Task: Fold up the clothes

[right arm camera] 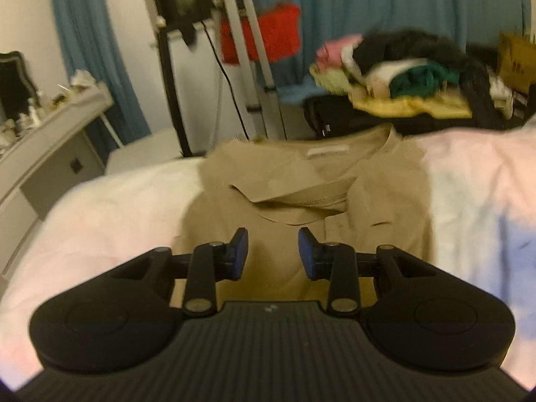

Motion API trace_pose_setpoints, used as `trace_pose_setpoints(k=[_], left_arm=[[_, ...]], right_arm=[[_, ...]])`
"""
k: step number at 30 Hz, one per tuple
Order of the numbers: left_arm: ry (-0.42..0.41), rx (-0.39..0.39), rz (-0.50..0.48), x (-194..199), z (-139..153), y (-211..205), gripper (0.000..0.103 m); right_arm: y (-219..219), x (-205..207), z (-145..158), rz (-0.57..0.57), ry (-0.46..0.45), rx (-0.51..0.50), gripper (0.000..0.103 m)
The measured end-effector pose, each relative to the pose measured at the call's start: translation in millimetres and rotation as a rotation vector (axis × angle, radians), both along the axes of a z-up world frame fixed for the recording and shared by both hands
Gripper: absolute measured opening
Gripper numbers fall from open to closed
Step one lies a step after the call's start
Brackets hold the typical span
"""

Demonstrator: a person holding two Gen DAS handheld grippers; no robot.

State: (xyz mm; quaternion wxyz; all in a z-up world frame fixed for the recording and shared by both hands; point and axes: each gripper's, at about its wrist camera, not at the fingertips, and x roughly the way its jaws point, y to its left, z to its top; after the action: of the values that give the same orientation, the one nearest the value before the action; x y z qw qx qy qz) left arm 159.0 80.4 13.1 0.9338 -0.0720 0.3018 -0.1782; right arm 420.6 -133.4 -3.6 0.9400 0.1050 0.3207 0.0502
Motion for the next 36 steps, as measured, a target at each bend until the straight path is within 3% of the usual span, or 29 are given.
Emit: trace_pose_setpoints(k=[5, 14, 18, 26, 36], left_arm=[[0.035, 0.024, 0.032, 19.6, -19.1, 2.3, 0.089], [0.102, 0.025, 0.020, 43.2, -45.3, -8.3, 0.089], [0.115, 0.018, 0.023, 49.1, -46.5, -11.0, 0.089], [0.025, 0.015, -0.006, 31.5, -19.6, -17.8, 0.089], [-0.101, -0.020, -0.046, -29.2, 19.4, -14.8, 0.090]], right_arm=[[-1.6, 41.3, -33.9, -0.044, 0.026, 0.030, 0.036], [-55.6, 79.2, -24.9, -0.289, -0.143, 0.054, 0.036], [-83.5, 72.6, -18.8, -0.305, -0.172, 0.101, 0.036], [-80.9, 6.4, 22.5, -0.166, -0.212, 0.020, 0.036], [-46.4, -176.5, 76.9, -0.036, -0.325, -0.067, 0.036]])
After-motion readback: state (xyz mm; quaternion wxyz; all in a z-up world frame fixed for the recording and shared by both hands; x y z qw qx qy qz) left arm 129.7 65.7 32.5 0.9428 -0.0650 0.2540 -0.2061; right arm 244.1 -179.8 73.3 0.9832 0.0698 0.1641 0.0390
